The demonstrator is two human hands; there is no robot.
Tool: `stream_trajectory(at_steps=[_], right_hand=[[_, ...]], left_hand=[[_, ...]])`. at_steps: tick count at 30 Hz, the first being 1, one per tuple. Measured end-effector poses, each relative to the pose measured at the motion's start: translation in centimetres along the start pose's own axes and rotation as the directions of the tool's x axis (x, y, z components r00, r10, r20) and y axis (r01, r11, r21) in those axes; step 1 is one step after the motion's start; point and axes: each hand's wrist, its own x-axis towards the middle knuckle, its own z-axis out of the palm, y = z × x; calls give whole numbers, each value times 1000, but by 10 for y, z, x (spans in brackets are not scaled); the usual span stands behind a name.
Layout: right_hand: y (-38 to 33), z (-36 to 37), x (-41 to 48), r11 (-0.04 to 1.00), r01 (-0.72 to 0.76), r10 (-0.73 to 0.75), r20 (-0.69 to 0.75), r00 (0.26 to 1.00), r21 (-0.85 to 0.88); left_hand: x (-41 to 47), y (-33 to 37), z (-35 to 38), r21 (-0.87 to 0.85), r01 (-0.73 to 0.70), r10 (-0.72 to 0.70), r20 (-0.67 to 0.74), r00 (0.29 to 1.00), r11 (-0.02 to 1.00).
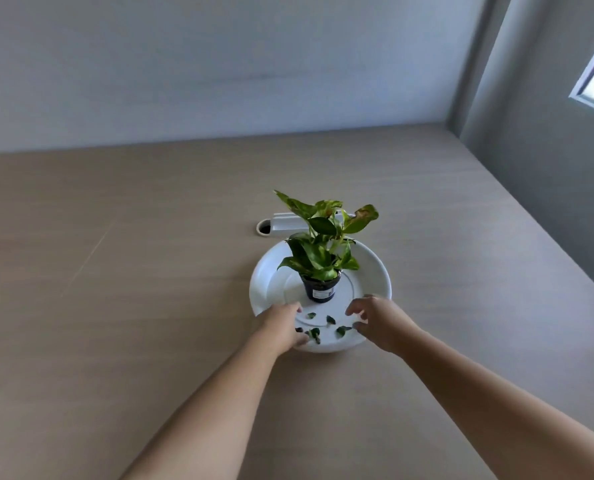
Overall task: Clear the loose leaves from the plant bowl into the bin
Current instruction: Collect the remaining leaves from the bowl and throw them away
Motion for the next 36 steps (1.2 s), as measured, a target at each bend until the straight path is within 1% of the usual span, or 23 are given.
stream_trajectory(at_steps=[2, 4, 8, 12, 16, 20, 24, 27, 30, 33, 36], right_hand=[[-1, 6, 15, 999, -3, 6, 68, 998, -41], [0, 12, 28, 997, -6, 15, 127, 992, -74], [0, 29, 45, 993, 36, -14, 198, 980, -109], [1, 38, 54, 976, 107, -70, 195, 978, -187], [7, 40, 59, 983, 86, -60, 158, 986, -160], [10, 42, 63, 986, 62, -37, 156, 987, -156], [10, 40, 62, 991, 29, -10, 139, 990, -133], [11, 34, 58, 999, -31, 30, 68, 997, 9], [9, 27, 56, 988, -57, 57, 10, 998, 141], [0, 26, 55, 984, -48, 45, 20, 999, 174], [-15, 33, 55, 984, -22, 15, 40, 999, 178]], left_hand=[[8, 2, 3, 57, -46, 45, 14, 999, 997], [15, 6, 10, 90, -56, 55, 15, 998, 994], [29, 7, 25, -6, -3, 2, -83, 997, 1000], [35, 6, 29, -64, -27, 19, -120, 993, 998], [36, 5, 32, -136, -81, 62, -136, 989, 987], [40, 2, 32, -196, -95, 75, -108, 991, 976], [41, 0, 28, -320, -32, -2, -105, 994, 947], [39, -9, 12, -451, 12, -85, -142, 986, 892], [33, -24, -5, -592, 67, -185, -141, 972, 803], [28, -36, -13, -685, 88, -266, -159, 951, 723], [24, -42, -14, -726, 68, -286, -181, 941, 684]])
